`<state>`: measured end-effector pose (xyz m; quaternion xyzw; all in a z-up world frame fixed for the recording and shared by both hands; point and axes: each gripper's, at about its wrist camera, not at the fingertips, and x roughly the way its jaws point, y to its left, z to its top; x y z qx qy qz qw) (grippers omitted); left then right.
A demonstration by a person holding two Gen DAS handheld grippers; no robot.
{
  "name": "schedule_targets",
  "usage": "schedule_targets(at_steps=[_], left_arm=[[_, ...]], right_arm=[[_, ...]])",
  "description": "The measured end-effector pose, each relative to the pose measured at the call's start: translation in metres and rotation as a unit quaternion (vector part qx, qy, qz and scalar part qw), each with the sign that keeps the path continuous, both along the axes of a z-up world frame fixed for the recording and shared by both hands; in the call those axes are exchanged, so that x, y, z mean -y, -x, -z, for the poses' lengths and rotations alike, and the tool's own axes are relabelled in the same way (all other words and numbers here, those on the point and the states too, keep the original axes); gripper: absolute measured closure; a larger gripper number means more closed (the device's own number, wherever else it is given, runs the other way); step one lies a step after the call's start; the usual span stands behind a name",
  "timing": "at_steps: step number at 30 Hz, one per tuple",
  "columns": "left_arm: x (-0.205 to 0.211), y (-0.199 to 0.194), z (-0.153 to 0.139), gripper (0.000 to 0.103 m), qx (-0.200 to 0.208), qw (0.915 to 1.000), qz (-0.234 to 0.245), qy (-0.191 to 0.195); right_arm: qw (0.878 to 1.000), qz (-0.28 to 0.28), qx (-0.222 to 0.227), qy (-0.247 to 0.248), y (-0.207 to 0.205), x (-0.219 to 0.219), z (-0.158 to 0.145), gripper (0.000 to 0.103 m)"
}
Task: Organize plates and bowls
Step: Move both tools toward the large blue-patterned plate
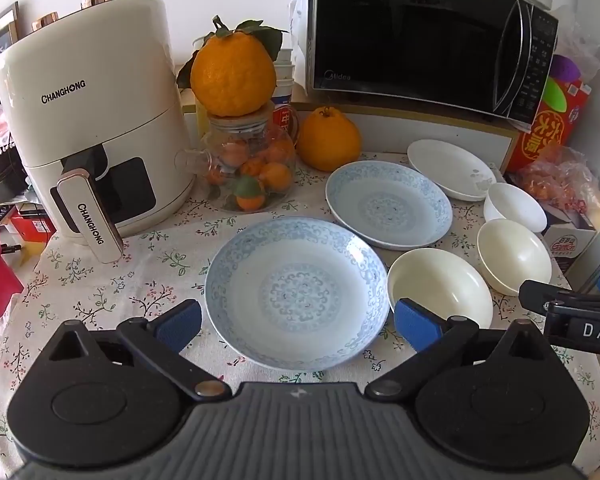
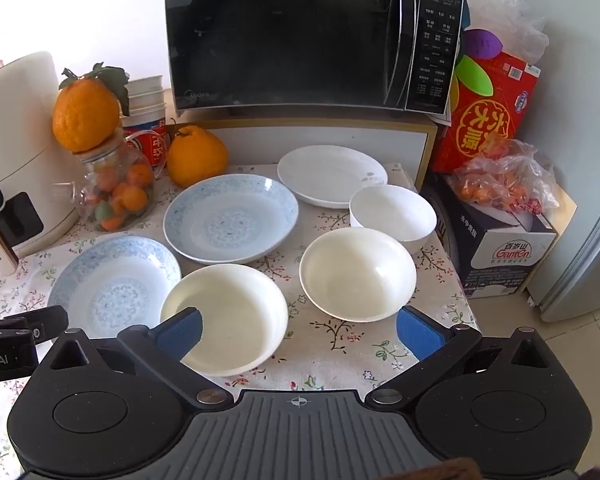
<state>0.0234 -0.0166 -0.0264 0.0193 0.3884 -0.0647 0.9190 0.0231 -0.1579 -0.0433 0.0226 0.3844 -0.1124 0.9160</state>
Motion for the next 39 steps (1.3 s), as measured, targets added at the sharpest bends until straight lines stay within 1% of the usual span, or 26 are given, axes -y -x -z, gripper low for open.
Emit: schedule_targets(at_steps=[6,8,11,17,24,32,39], left_arm=[[0.001,-0.005,0.005,0.0,-0.007,1.0,-0.001,-0.004],[-0.001,-0.006,0.006,0.0,-0.009,1.0,-0.002,-0.002],[0.0,-0.007,0.007,0.0,-0.01,0.9999,-0.004,-0.005],[0.001,-0.01,0.01,0.0,-0.014,0.9999,-0.003,-0.008],[0.001,-0.011,0.012,0.0,-0.016,0.9998,0.0,-0.009],[0.001,-0.011,0.012,0.0,-0.019,0.9998,-0.002,-0.008],[0.002,-0.011,0.014,0.0,-0.022,0.9997,-0.002,-0.007]], right_arm=[[1.0,-0.005,-0.009,-0.001,-0.003,0.004,0.005,0.0],[1.0,-0.006,-0.021,-0.003,-0.004,0.004,0.005,0.0],[1.0,-0.005,-0.01,0.001,-0.007,0.006,0.007,0.0],[1.0,-0.008,-0.019,0.003,-0.007,0.007,0.01,0.0],[1.0,-0.006,-0.019,0.012,-0.008,0.006,0.01,0.0],[1.0,-0.005,-0.018,-0.001,-0.008,0.007,0.012,0.0],[1.0,0.005,-0.021,0.005,-0.008,0.01,0.013,0.0]])
